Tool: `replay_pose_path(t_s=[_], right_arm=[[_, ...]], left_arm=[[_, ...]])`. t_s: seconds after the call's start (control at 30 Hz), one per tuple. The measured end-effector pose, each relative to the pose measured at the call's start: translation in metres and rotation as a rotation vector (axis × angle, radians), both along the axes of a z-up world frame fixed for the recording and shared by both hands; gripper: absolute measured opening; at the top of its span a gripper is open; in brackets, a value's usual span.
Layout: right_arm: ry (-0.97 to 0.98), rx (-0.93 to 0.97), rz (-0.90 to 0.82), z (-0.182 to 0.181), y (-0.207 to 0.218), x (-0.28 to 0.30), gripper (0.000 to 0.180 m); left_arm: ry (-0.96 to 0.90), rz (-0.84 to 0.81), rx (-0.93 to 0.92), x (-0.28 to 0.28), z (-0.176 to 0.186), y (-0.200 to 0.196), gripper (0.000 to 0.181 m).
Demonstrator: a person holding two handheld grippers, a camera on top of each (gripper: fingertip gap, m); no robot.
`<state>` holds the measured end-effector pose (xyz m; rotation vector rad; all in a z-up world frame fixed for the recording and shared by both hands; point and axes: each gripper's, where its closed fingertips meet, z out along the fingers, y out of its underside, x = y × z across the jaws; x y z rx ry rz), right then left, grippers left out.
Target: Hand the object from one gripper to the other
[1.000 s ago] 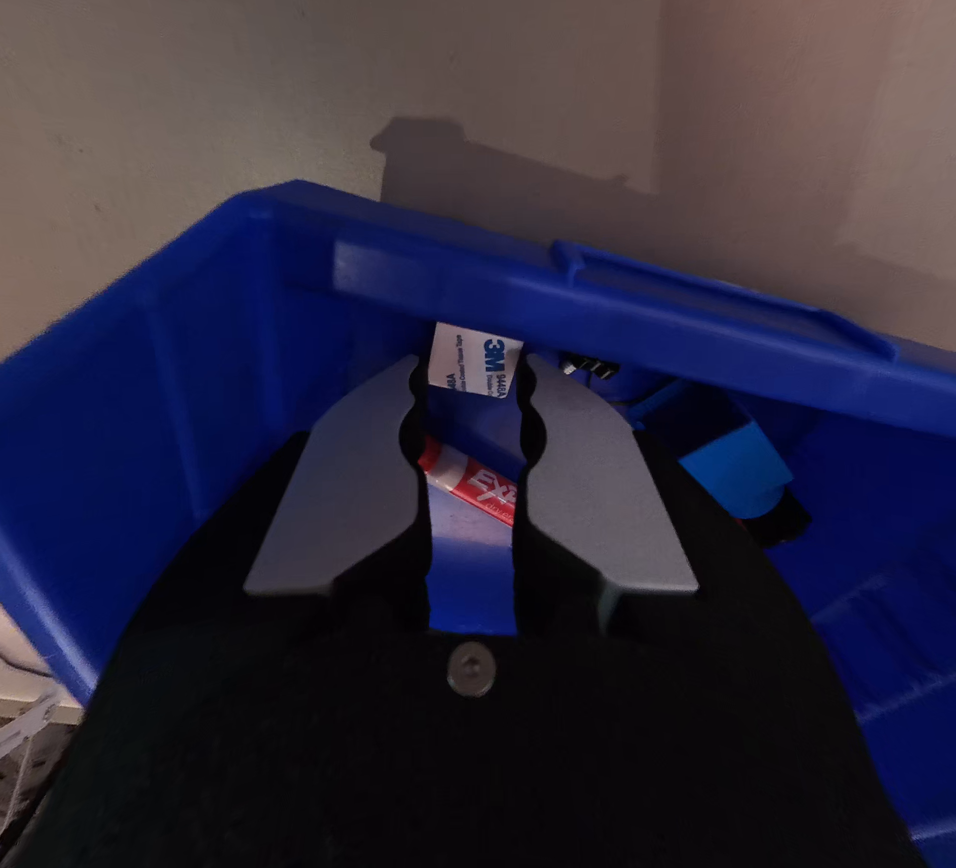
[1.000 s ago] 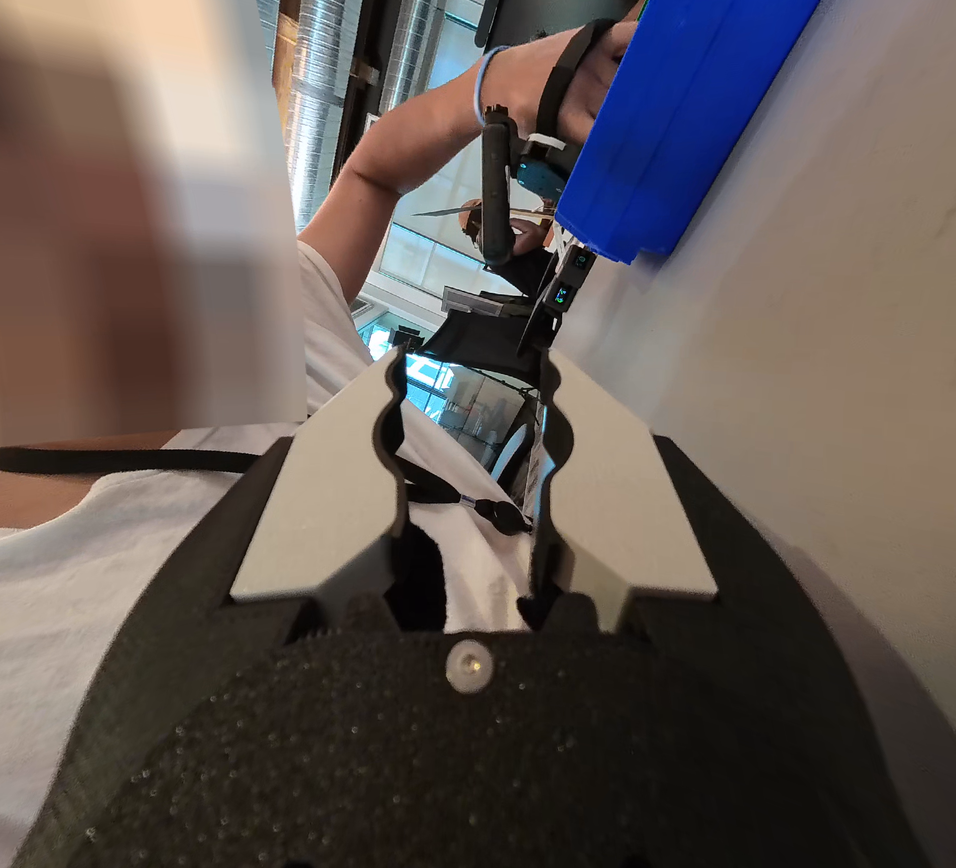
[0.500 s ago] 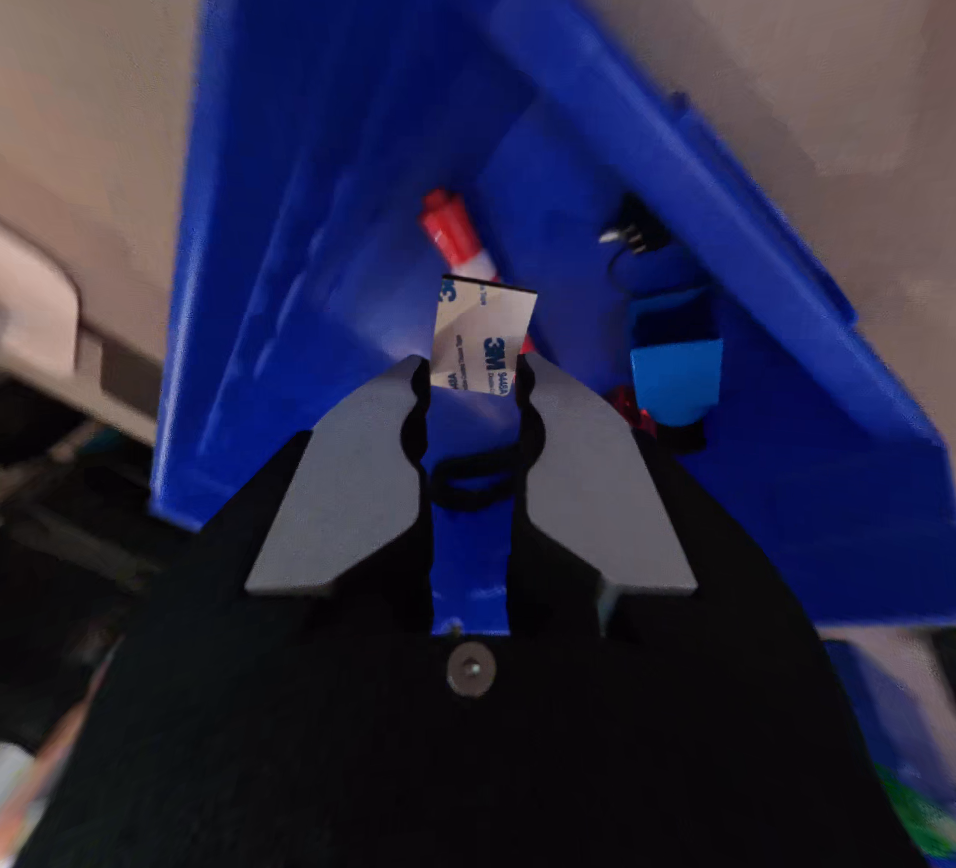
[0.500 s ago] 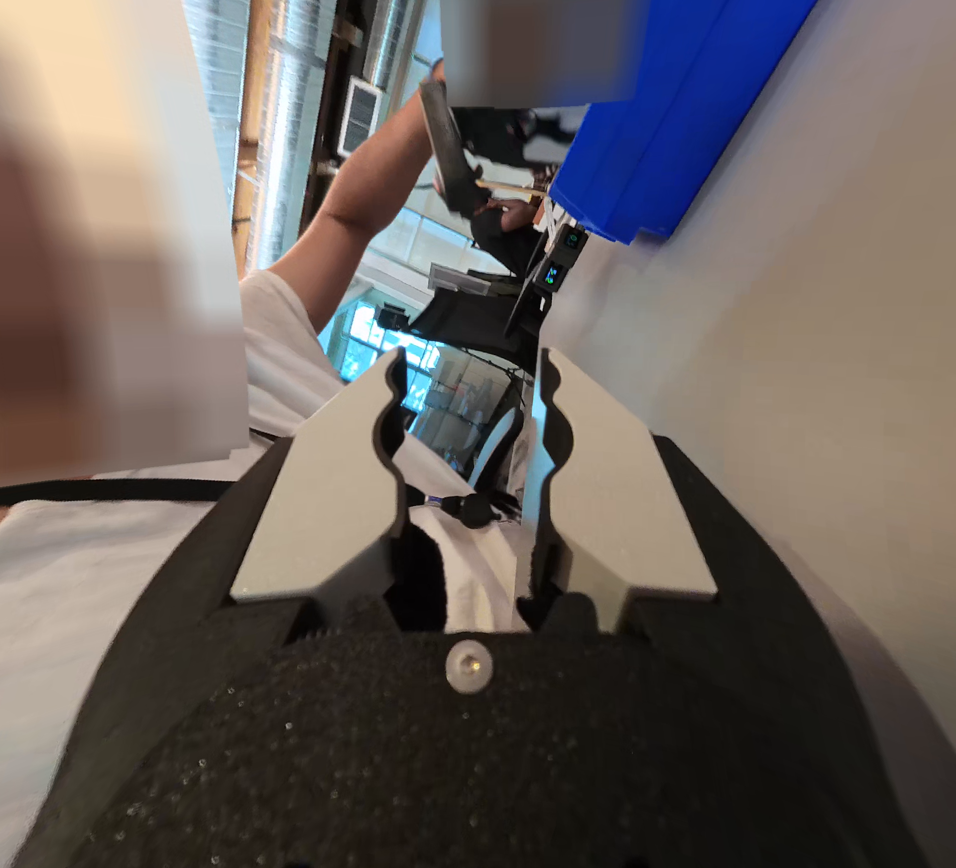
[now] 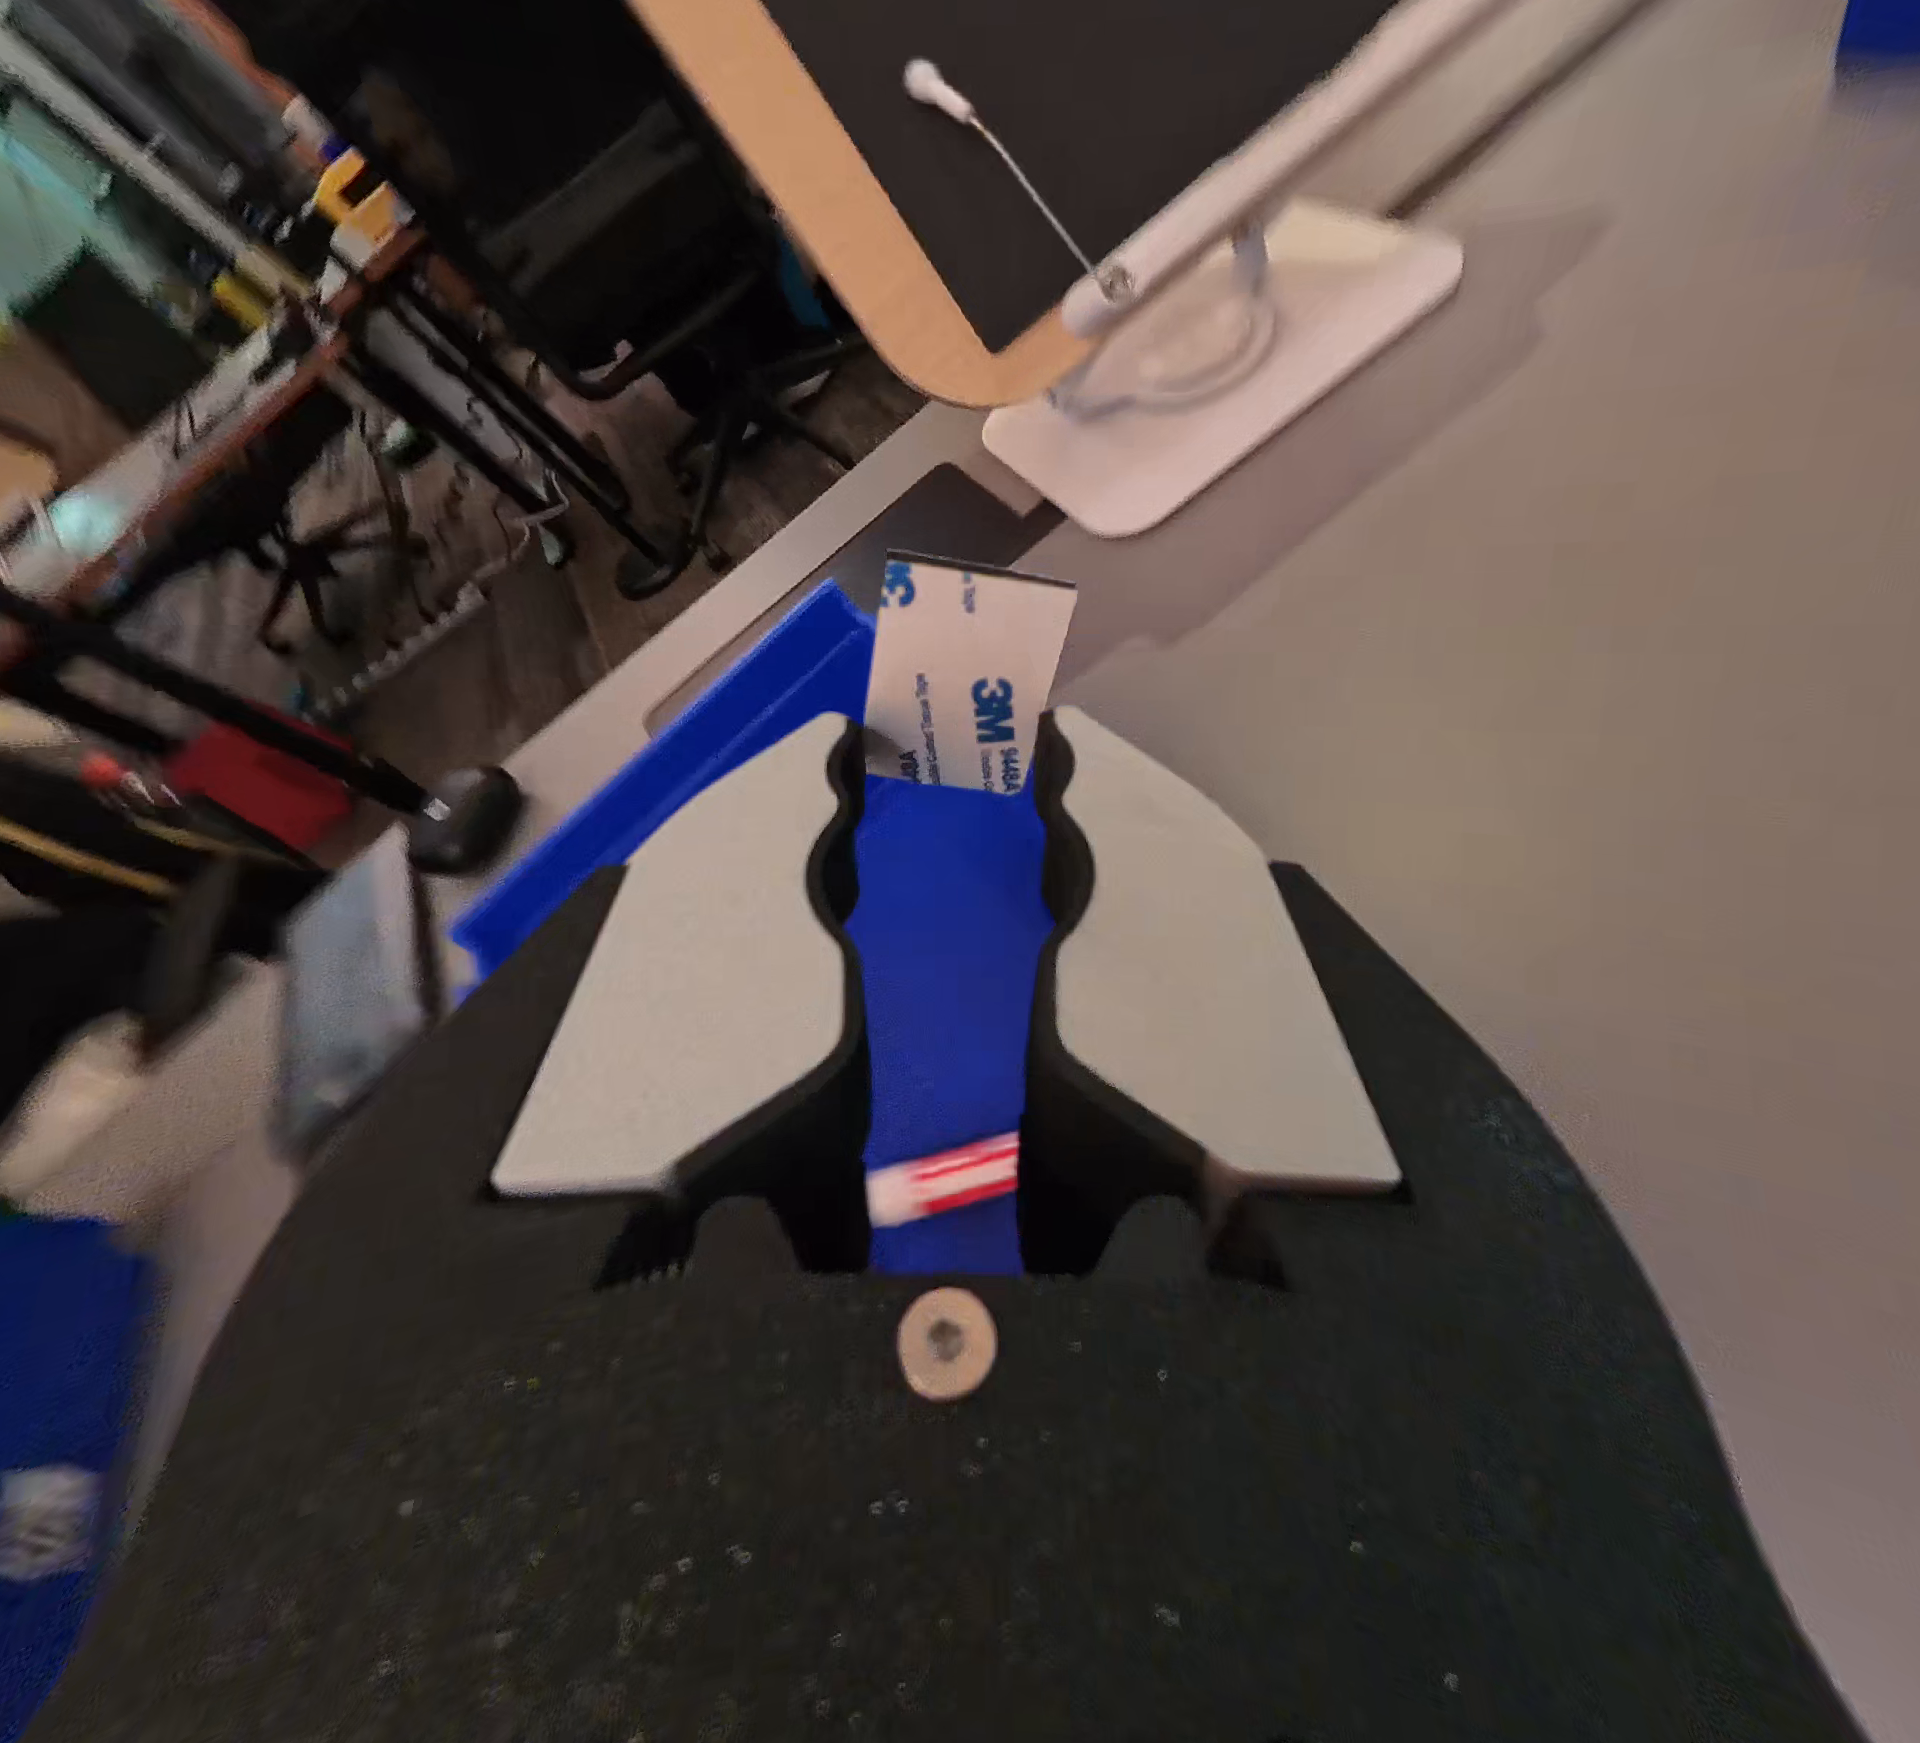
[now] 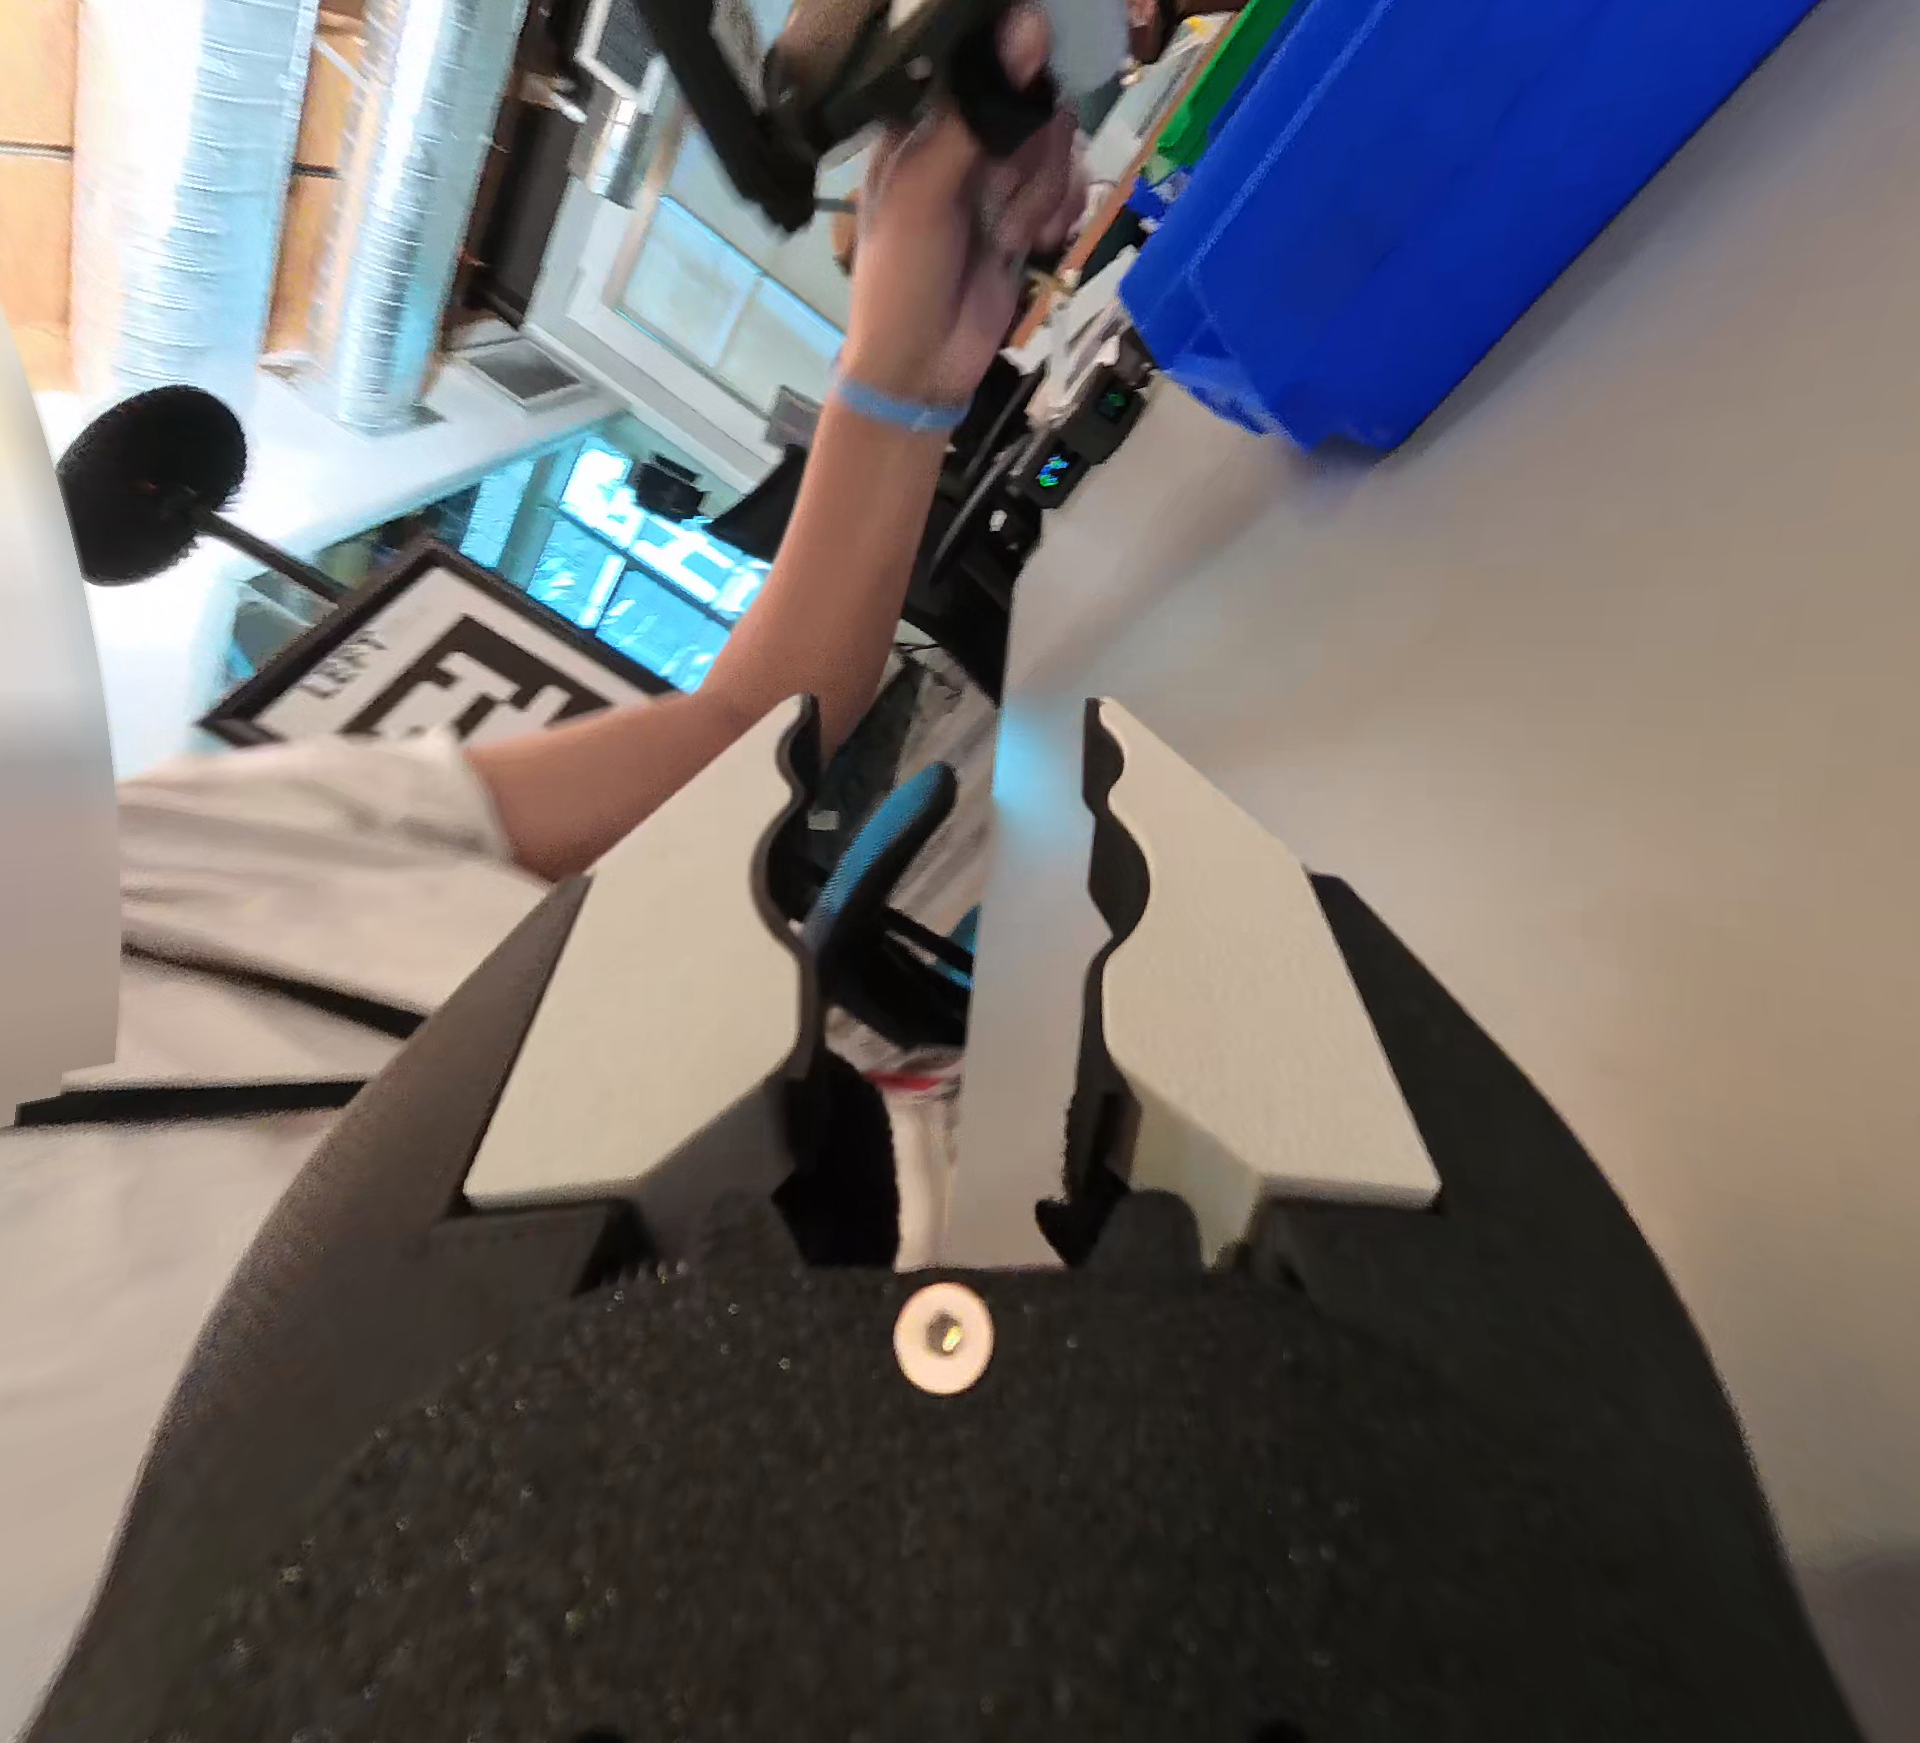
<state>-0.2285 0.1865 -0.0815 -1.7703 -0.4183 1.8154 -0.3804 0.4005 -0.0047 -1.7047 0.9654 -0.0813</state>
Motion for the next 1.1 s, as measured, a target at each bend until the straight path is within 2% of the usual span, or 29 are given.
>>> replay_pose_path(t_s=[0.07, 0.2, 0.27, 0.37, 0.5, 0.6, 0.77, 0.87, 0.97, 1.1], right_arm=[[-0.024, 0.016, -0.044, -0.001, 0.008, 0.003, 0.05], [-0.123, 0.04, -0.192, -0.004, 0.043, 0.015, 0.05], [-0.218, 0.074, -0.264, -0.006, 0.067, 0.022, 0.05], [-0.254, 0.154, -0.334, 0.005, 0.099, 0.024, 0.049], [-0.217, 0.174, -0.42, 0.007, 0.113, 0.018, 0.047], [-0.09, 0.156, -0.516, 0.012, 0.104, 0.025, 0.045], [-0.014, 0.12, -0.46, 0.022, 0.094, 0.027, 0.044], [-0.119, 0.169, -0.379, 0.015, 0.089, 0.022, 0.038], [-0.21, 0.199, -0.305, 0.006, 0.081, 0.024, 0.03], [-0.289, 0.234, -0.277, -0.004, 0.079, 0.029, 0.027]], left_arm=[[-0.156, 0.033, -0.076, 0.018, -0.006, -0.016, 0.031], [-0.335, 0.032, -0.17, 0.06, -0.025, -0.052, 0.031], [-0.378, 0.031, -0.163, 0.079, -0.035, -0.068, 0.031], [-0.398, 0.04, -0.108, 0.099, -0.049, -0.086, 0.031], [-0.287, 0.034, -0.031, 0.116, -0.068, -0.1, 0.031], [-0.232, -0.009, -0.02, 0.126, -0.077, -0.109, 0.031], [-0.133, -0.064, 0.037, 0.139, -0.082, -0.115, 0.03], [-0.034, -0.103, 0.086, 0.146, -0.088, -0.118, 0.031], [0.142, -0.134, 0.198, 0.146, -0.095, -0.119, 0.031], [0.314, -0.175, 0.315, 0.149, -0.103, -0.121, 0.031]])
